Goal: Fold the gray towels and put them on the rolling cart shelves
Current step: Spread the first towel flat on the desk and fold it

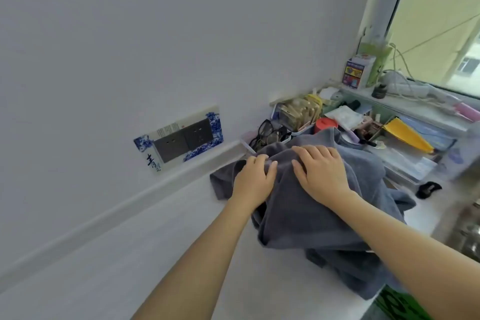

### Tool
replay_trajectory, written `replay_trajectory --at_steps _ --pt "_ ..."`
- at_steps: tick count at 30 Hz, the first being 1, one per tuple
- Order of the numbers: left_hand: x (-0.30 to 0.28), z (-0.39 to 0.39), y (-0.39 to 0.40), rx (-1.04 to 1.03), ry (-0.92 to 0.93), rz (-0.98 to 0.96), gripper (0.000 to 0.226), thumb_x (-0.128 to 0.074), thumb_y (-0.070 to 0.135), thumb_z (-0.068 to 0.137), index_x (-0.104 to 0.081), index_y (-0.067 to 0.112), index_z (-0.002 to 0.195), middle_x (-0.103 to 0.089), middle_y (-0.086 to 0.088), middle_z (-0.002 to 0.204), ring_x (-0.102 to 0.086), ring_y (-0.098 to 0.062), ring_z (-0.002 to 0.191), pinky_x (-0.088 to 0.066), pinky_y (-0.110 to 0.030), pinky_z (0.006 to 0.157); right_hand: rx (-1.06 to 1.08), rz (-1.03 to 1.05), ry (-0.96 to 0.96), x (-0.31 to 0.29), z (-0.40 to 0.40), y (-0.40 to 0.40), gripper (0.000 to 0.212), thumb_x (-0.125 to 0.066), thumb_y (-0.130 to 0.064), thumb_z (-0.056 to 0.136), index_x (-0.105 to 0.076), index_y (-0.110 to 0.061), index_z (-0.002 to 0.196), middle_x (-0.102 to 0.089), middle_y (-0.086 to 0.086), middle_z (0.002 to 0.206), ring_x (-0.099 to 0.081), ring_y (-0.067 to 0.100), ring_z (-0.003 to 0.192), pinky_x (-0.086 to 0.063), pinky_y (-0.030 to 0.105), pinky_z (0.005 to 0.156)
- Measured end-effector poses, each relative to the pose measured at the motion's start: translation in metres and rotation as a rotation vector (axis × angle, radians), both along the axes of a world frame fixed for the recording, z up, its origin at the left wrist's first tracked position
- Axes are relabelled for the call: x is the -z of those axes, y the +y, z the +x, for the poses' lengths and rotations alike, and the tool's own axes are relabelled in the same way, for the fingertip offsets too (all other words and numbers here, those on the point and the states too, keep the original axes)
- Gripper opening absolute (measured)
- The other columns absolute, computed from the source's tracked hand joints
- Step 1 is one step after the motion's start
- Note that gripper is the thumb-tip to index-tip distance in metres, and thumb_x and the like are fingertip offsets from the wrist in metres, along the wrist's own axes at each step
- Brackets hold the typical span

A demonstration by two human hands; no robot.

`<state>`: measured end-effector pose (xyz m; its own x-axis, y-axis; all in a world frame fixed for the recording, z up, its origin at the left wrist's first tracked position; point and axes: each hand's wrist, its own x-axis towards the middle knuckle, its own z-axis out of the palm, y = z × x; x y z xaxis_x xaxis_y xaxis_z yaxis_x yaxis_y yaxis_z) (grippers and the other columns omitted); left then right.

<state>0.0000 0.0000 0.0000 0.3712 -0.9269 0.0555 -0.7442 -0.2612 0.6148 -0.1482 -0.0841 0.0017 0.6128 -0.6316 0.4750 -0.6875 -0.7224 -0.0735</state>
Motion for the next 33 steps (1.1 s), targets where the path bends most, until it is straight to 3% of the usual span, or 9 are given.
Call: replay_trajectory --at_steps 5,8,10,12,15,19,23,27,33 --pt "0.030 -0.011 -0.020 0.007 0.311 0.107 0.053 -0.042 0.044 0.097 -0.037 0.017 0.143 -0.037 -0.006 0.145 -0.039 -0.023 0.133 -0.034 -0.031 0.103 0.136 0.118 0.052 0.019 0.000 -0.009 0.053 -0.032 -0.049 0.088 -0.063 -0.016 0.116 -0.065 0.009 0.114 -0.059 0.033 0.099 -0.046 0.044 0.080" --pt "0.036 -0.012 -0.028 -0.081 0.450 0.039 0.030 -0.054 0.034 0.094 -0.058 0.015 0.117 -0.059 -0.002 0.116 -0.056 -0.019 0.109 -0.044 -0.024 0.084 0.300 0.247 0.017 0.018 0.001 -0.012 0.054 -0.034 -0.052 0.090 -0.055 -0.016 0.125 -0.058 0.014 0.124 -0.054 0.038 0.107 -0.041 0.046 0.086" --pt "0.035 -0.013 -0.030 -0.109 0.497 0.006 0.017 -0.059 0.030 0.092 -0.060 0.015 0.098 -0.061 0.004 0.091 -0.058 -0.013 0.087 -0.042 -0.022 0.069 0.418 0.339 0.009 0.019 0.000 -0.016 0.055 -0.036 -0.054 0.092 -0.047 -0.017 0.132 -0.050 0.015 0.135 -0.047 0.039 0.118 -0.035 0.047 0.093" --pt "0.034 -0.014 -0.030 -0.146 0.593 -0.034 0.014 -0.062 0.028 0.090 -0.061 0.015 0.091 -0.059 0.006 0.080 -0.054 -0.009 0.074 -0.042 -0.024 0.067 0.516 0.408 -0.020 0.017 -0.004 -0.019 0.062 -0.033 -0.057 0.092 -0.040 -0.017 0.138 -0.041 0.017 0.142 -0.039 0.040 0.127 -0.030 0.049 0.100" --pt "0.031 -0.013 -0.026 -0.201 0.776 -0.109 0.012 -0.064 0.026 0.089 -0.061 0.015 0.085 -0.057 0.004 0.075 -0.053 -0.011 0.072 -0.044 -0.028 0.070 0.587 0.494 -0.054 0.009 -0.007 -0.024 0.067 -0.033 -0.058 0.093 -0.036 -0.012 0.141 -0.042 0.022 0.140 -0.039 0.042 0.125 -0.033 0.047 0.099" --pt "0.027 -0.006 -0.013 -0.266 0.872 -0.176 0.012 -0.066 0.027 0.088 -0.065 0.017 0.082 -0.055 0.001 0.074 -0.052 -0.017 0.076 -0.049 -0.038 0.077 0.472 0.630 -0.381 -0.007 -0.006 -0.020 0.049 -0.044 -0.044 0.095 -0.044 -0.016 0.136 -0.057 0.015 0.127 -0.053 0.033 0.113 -0.043 0.038 0.084" --pt "0.011 0.005 0.010 -0.369 0.966 -0.286 0.010 -0.066 0.022 0.088 -0.063 0.018 0.079 -0.058 0.003 0.070 -0.052 -0.016 0.072 -0.046 -0.031 0.066 0.237 0.678 -0.640 -0.030 0.012 0.005 0.036 -0.051 -0.029 0.095 -0.051 -0.017 0.130 -0.061 0.004 0.122 -0.055 0.021 0.109 -0.038 0.025 0.085" --pt "-0.015 0.029 0.051 -0.473 0.998 -0.416 0.007 -0.062 0.021 0.091 -0.063 0.016 0.085 -0.063 -0.003 0.079 -0.055 -0.018 0.077 -0.048 -0.034 0.072 0.045 0.628 -0.703 -0.047 0.044 0.041 0.035 -0.051 -0.025 0.096 -0.053 -0.015 0.130 -0.056 0.002 0.130 -0.049 0.016 0.120 -0.032 0.016 0.092" --pt "-0.042 0.095 0.161 -0.691 0.879 -0.579 0.011 -0.062 0.026 0.091 -0.063 0.017 0.084 -0.065 -0.010 0.091 -0.059 -0.022 0.083 -0.053 -0.040 0.081 -0.239 0.623 -0.647 -0.064 0.121 0.133 0.029 -0.050 -0.020 0.096 -0.057 -0.017 0.124 -0.059 0.001 0.115 -0.051 0.008 0.102 -0.030 0.007 0.083"
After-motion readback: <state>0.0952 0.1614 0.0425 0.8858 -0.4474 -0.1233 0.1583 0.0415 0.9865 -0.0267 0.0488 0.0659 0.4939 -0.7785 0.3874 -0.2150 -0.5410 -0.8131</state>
